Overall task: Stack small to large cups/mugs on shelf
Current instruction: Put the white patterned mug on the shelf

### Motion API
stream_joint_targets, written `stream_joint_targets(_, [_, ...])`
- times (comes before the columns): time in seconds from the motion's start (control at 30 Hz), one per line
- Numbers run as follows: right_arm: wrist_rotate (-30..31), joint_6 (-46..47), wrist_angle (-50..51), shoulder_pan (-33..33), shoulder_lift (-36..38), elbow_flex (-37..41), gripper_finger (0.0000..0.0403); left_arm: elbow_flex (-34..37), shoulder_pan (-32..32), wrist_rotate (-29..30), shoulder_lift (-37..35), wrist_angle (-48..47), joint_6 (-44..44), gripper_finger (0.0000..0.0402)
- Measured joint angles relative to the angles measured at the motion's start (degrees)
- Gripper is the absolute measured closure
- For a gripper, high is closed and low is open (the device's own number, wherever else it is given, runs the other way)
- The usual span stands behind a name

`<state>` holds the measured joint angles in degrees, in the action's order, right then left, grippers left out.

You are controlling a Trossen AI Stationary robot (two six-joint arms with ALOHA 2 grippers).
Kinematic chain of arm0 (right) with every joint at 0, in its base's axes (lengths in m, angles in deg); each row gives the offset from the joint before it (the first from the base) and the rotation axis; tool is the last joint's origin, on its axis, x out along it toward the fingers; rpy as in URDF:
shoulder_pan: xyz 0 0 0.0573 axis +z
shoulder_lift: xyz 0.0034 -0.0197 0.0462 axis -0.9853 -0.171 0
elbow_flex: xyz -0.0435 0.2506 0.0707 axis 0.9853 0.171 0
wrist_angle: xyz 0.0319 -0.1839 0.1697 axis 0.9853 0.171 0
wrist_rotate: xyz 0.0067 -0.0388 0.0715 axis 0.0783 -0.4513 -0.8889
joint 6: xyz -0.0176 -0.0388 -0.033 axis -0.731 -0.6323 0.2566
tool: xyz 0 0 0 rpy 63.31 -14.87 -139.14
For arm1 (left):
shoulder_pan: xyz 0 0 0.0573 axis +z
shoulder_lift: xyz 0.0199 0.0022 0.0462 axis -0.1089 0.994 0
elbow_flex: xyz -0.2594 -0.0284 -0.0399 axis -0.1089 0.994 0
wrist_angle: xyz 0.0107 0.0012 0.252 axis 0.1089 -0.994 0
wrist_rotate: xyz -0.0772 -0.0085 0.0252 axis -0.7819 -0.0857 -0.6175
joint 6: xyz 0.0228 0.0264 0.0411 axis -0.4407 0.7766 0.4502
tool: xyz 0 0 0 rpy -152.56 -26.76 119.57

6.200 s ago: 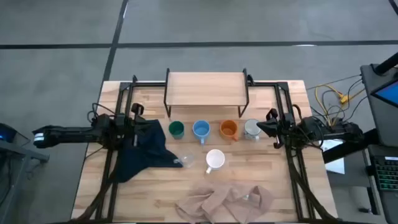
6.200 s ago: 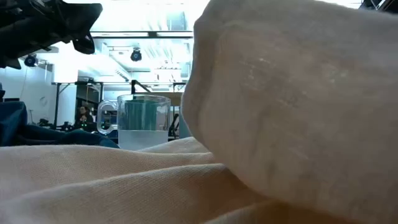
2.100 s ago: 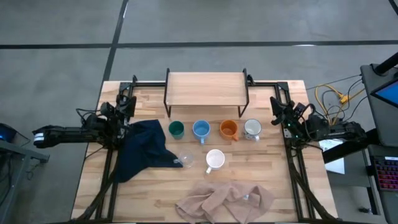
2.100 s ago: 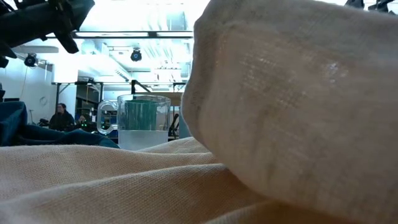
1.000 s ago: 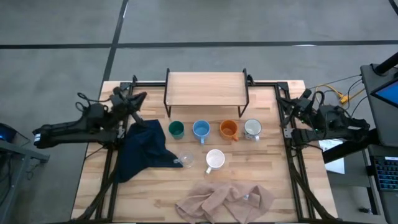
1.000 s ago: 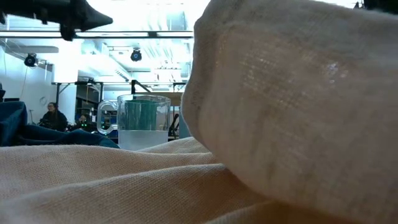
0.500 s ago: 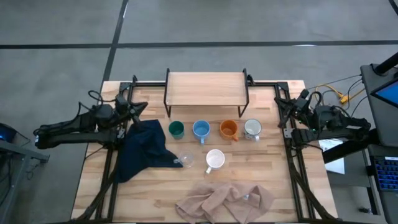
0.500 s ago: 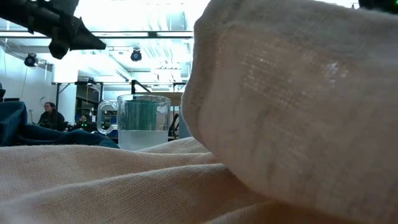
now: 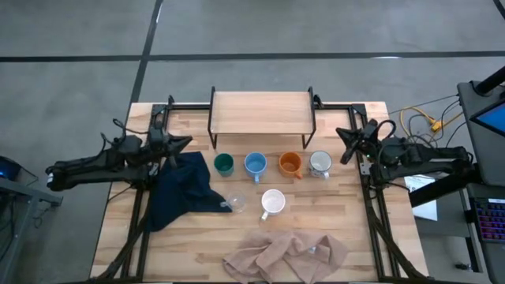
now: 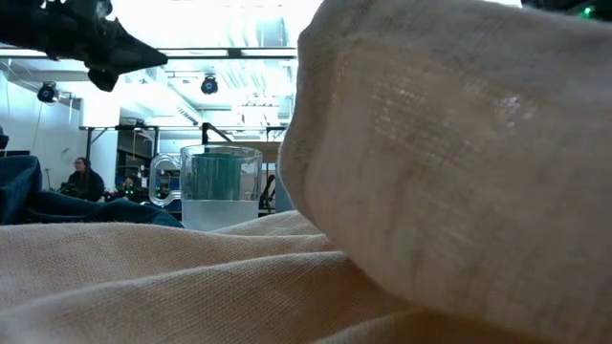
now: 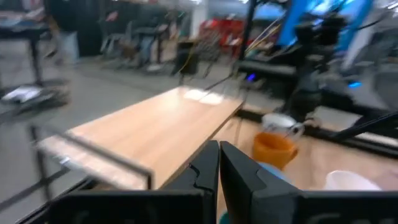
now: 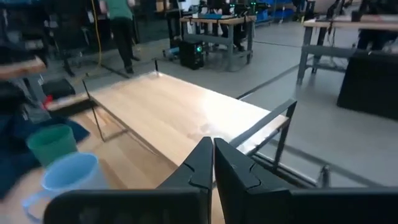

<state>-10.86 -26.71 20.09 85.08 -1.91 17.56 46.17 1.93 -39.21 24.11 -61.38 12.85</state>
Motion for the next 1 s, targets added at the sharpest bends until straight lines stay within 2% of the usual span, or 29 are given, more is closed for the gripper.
stream_joint_targets(0.27, [-0.70,7.74,-1.40,0.04,-0.24,4.71,0.0394,12.65,-0.02,-6.57,-8.80,9.78,0.41,0.0402])
stream_joint_targets(0.4, [-0.76,7.42,-8.71,0.04,0.17,8.40,0.0394,16.60,-0.01,-6.65,-14.25,11.40,0.39,0.0402])
stream_joint_targets(0.67, [-2.44,3.98,-29.99,0.04,0.85,16.15,0.0394,17.48,-0.01,-7.04,-11.86,12.53,0.33,0.0402])
stream_joint_targets(0.77, [-5.87,2.67,-37.56,0.04,0.93,18.67,0.0394,17.46,-0.02,-8.08,-12.27,14.18,0.27,0.0402])
stream_joint_targets(1.0, [-14.15,4.76,-34.56,0.04,0.91,18.67,0.0394,17.44,-0.01,-9.34,-13.94,15.13,0.24,0.0402])
